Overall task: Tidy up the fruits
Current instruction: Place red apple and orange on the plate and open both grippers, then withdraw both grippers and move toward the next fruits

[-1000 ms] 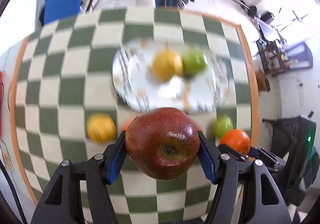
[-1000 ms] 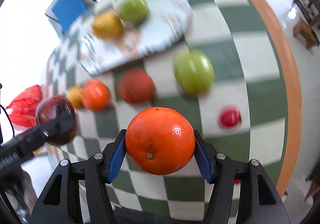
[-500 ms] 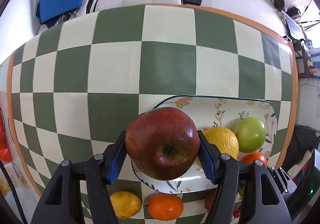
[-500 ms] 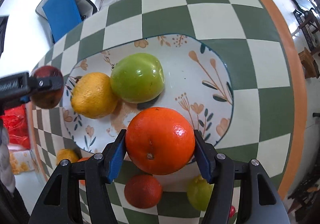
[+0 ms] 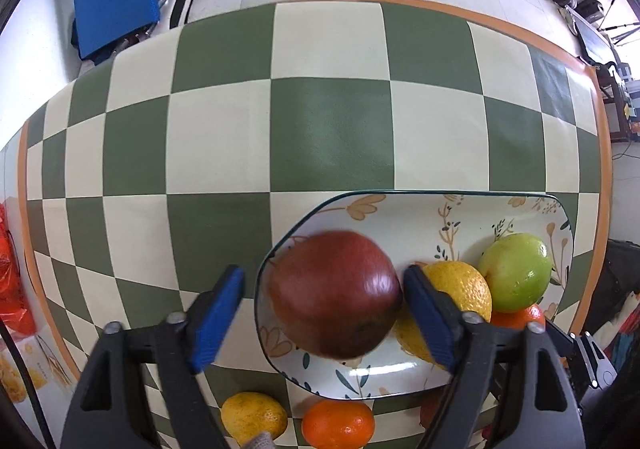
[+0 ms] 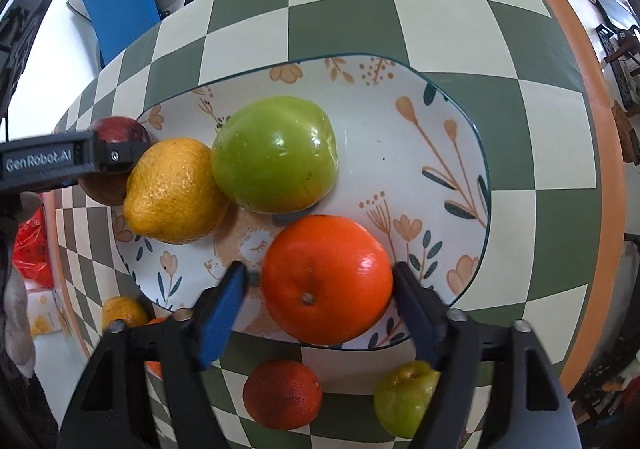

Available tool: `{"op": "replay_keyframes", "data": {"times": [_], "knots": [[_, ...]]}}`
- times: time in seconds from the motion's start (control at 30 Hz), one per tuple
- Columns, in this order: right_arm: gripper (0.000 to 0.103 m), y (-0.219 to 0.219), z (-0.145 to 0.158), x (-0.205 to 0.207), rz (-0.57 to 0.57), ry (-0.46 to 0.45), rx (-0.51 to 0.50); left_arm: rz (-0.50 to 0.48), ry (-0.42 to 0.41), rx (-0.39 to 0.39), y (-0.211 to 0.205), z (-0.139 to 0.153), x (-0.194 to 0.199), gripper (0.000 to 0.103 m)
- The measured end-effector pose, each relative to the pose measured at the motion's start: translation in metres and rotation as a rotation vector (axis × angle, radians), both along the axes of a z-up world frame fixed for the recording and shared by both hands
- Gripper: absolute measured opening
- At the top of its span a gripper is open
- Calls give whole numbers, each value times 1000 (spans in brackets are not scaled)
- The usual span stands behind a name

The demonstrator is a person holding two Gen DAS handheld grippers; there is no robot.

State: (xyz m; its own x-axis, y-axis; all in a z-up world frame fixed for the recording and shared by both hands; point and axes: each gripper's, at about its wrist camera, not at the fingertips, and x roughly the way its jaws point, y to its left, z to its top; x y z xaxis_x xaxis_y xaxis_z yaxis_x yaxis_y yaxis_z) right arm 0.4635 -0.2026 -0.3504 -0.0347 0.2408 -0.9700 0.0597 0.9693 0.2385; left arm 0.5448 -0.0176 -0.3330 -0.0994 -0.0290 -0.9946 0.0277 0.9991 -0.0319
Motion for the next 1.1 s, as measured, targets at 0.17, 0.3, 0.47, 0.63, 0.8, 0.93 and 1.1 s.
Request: {"op": "replay_keyframes", "data": {"times": [0.17,0.3,0.47,0.63,0.8,0.93,1.1], "knots": [[94,-8,8,-4,-23,10,2,72,-50,-18,14,18,-9,92],[95,-12,21,-14,-27,-25,-37,83,-117,-4,21,42,-33,92],[95,-14,46,-31,-16,-87,-100,76,-209,46,16,76,-78,92],[95,-16,76,-53,-13,-153,-154,51,-299,68,14,105,-114,92],[95,-18,108,-75,-14,-215,-170,45,-377,56,10,133,-139,92],[95,-18,136,-93,-12,-269,-181,28,-428,50,6,154,-159,92],[95,-17,171,-117,-20,-330,-172,7,-487,40,1,180,-184,92]]}}
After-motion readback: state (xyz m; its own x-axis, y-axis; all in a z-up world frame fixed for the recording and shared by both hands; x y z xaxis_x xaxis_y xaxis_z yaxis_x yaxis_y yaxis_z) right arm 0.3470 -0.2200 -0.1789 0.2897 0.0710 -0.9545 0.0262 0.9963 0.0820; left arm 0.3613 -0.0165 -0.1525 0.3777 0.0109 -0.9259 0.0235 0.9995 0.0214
